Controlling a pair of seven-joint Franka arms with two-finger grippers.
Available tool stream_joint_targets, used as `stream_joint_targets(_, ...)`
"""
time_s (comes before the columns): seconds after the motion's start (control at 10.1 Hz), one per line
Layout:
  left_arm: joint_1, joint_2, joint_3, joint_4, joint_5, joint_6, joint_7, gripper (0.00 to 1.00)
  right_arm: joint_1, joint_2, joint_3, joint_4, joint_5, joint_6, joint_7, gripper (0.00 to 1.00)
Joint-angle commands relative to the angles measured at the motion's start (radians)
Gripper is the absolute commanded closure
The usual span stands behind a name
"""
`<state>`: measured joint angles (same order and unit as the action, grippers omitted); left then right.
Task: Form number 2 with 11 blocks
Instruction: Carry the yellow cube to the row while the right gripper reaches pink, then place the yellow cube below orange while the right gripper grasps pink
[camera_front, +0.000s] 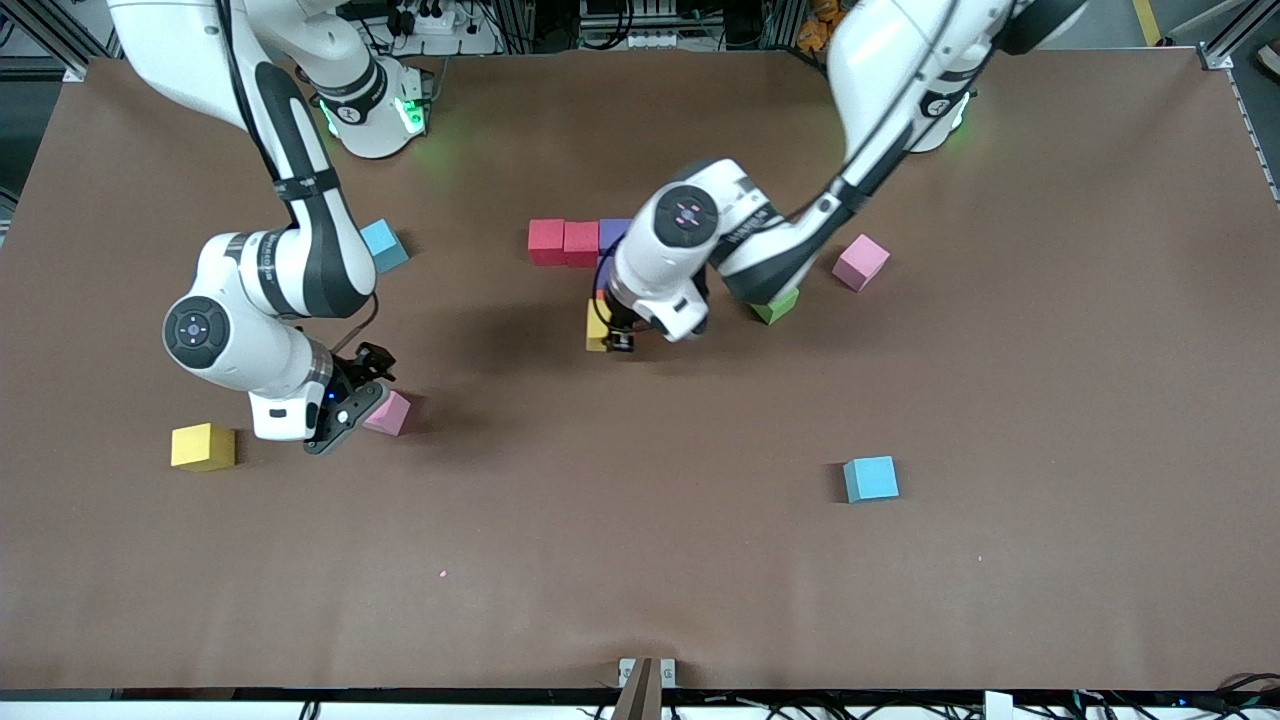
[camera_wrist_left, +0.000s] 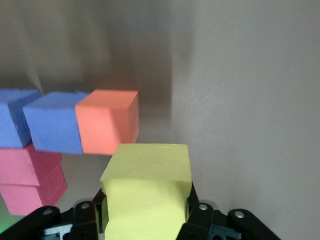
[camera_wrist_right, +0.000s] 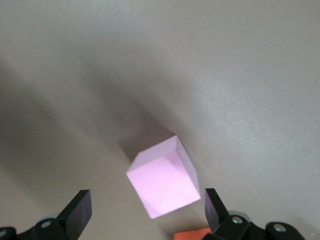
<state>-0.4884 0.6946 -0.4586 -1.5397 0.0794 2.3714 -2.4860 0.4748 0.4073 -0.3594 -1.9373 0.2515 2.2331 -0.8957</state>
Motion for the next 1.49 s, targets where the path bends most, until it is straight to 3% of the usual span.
stream_joint_targets(0.0, -0.119, 0.052, 0.072, 0.088, -0.015, 0.003, -0.094, 1.00, -0.039, 0.001, 0.014, -0.040, -0.014, 0.040, -0.155, 0.00)
stream_joint_targets(0.3, -0.211, 0.079, 0.130, 0.105, -0.017, 0.003, -0.201, 1.00, -0.041, 0.039, 0.016, -0.055, -0.012, 0.124, -0.270, 0.00)
stream_joint_targets(1.39, -0.240, 0.144, 0.132, 0.115, -0.010, 0.011, -0.096, 1.00, -0.024, 0.097, 0.031, -0.068, 0.032, 0.197, -0.385, 0.00)
